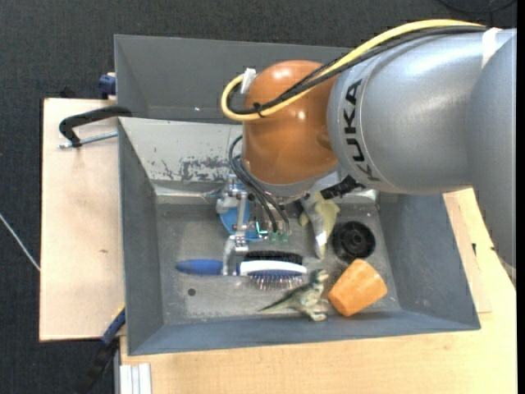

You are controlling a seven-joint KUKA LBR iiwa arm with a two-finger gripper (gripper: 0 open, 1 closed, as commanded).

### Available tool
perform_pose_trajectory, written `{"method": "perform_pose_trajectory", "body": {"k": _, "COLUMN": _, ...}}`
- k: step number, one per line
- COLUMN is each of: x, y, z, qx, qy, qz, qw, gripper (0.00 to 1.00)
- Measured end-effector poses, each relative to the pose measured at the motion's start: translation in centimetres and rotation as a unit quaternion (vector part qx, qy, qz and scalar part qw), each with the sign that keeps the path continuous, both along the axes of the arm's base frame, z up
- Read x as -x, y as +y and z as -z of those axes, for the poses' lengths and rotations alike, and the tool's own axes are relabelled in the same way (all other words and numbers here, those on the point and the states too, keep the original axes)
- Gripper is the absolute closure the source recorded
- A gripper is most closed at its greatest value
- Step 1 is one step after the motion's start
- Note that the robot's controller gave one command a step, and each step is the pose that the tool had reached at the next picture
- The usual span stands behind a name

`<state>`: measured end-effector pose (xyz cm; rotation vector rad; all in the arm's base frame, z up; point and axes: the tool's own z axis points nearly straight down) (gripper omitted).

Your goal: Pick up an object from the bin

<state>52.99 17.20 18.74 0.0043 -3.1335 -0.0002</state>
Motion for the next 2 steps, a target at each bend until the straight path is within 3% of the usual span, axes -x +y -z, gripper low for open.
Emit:
{"method": "perform_pose_trajectory", "body": {"k": 1, "x": 0.57, "y": -4.27, "z": 10.55, "qx": -0.001, "qy": -0.0017, "qz": -0.223, "qw": 0.9748, "gripper": 0.00}}
{"method": "perform_pose_trajectory", "body": {"k": 2, "x": 0.48, "y": -4.18, "z": 10.44, "qx": -0.002, "qy": -0.0035, "qz": -0.223, "qw": 0.9747, "gripper": 1.00}}
